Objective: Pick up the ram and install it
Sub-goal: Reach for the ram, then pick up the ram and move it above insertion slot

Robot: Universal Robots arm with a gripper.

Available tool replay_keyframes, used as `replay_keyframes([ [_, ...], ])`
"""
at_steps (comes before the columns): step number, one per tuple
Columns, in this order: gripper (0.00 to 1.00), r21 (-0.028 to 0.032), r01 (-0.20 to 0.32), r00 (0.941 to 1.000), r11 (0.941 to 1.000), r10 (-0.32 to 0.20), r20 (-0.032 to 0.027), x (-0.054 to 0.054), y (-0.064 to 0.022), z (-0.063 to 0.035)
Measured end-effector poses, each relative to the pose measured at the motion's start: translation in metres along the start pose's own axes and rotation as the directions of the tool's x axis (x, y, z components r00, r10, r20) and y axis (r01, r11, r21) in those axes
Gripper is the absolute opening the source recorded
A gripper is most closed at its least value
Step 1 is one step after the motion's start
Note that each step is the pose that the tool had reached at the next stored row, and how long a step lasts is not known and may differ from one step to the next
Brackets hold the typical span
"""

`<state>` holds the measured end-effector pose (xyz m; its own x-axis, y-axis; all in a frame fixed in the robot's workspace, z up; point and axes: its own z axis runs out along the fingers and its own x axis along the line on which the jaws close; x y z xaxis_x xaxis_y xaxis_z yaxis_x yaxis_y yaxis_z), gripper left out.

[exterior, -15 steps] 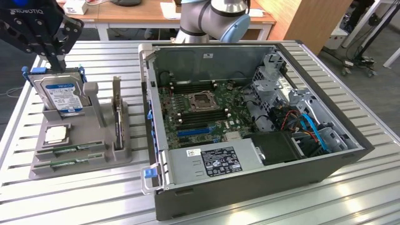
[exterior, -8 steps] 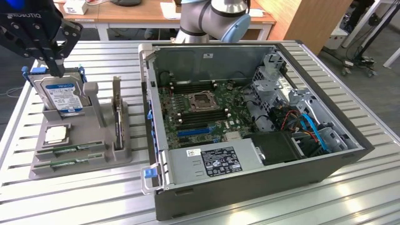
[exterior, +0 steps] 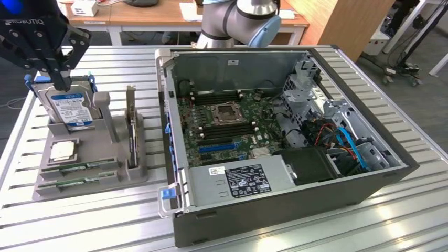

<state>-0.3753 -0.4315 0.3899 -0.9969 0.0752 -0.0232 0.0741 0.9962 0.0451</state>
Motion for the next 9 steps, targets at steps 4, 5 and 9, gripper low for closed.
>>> replay_keyframes([
  [4, 0.10, 0.0001, 0.000, 1.0000, 1.0000, 0.000, 0.0001, 0.0000, -0.0003, 0.0000],
  [5, 0.10, 0.0000, 0.000, 1.0000, 1.0000, 0.000, 0.0001, 0.0000, -0.0003, 0.0000],
  [9, 0.10, 0.0000, 0.000, 1.0000, 1.0000, 0.000, 0.0001, 0.0000, -0.0003, 0.0000],
])
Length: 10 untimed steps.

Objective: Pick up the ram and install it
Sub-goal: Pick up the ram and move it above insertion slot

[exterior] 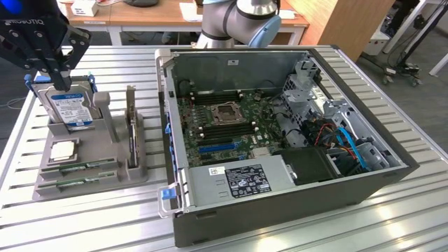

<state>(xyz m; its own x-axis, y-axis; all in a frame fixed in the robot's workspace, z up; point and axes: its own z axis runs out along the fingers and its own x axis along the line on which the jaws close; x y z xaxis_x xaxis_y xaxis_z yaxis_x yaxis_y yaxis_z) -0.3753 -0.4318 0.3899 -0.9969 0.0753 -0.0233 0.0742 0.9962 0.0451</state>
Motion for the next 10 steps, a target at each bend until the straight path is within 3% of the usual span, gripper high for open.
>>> replay_keyframes([
  [7, 0.10, 0.0000, 0.002, 1.0000, 1.0000, -0.002, 0.0000, 0.0000, 0.0000, 0.0000],
  [10, 0.10, -0.0007, 0.031, 0.9995, 0.9995, -0.031, -0.0014, 0.0001, 0.0000, 0.0000],
])
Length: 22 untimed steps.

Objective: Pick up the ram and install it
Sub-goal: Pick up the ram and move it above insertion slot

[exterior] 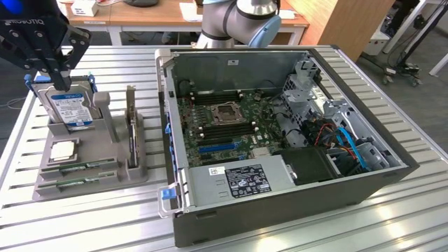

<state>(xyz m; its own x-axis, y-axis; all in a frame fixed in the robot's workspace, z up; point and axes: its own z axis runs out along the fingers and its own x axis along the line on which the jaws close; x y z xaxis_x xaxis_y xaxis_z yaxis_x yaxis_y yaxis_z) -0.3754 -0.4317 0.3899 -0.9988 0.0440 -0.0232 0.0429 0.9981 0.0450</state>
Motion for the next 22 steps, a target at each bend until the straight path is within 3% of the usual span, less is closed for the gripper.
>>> replay_keyframes([
  [6, 0.10, -0.0019, 0.077, 0.9970, 0.9970, -0.077, -0.0034, 0.0000, -0.0001, 0.0003],
  [12, 0.10, -0.0043, 0.156, 0.9878, 0.9878, -0.156, -0.0066, 0.0000, -0.0001, 0.0004],
  [17, 0.10, -0.0063, 0.221, 0.9752, 0.9752, -0.221, -0.0093, 0.0000, -0.0001, 0.0006],
  [22, 0.10, -0.0090, 0.296, 0.9550, 0.9550, -0.297, -0.0122, 0.0000, -0.0001, 0.0010],
])
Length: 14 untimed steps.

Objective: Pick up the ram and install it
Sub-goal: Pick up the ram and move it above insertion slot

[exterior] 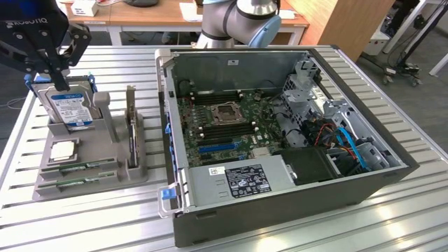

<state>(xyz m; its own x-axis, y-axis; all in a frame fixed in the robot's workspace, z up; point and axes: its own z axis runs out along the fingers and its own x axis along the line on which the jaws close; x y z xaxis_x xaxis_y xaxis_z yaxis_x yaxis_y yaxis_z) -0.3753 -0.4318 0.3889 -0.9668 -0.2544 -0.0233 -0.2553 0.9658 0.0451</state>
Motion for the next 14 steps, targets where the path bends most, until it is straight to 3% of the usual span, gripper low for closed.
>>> replay_keyframes([
  [6, 0.10, -0.0025, 0.099, 0.9950, 0.9950, -0.099, -0.0044, 0.0000, 0.0000, 0.0005],
  [14, 0.10, -0.0064, 0.226, 0.9740, 0.9740, -0.227, -0.0097, 0.0000, 0.0000, 0.0011],
])
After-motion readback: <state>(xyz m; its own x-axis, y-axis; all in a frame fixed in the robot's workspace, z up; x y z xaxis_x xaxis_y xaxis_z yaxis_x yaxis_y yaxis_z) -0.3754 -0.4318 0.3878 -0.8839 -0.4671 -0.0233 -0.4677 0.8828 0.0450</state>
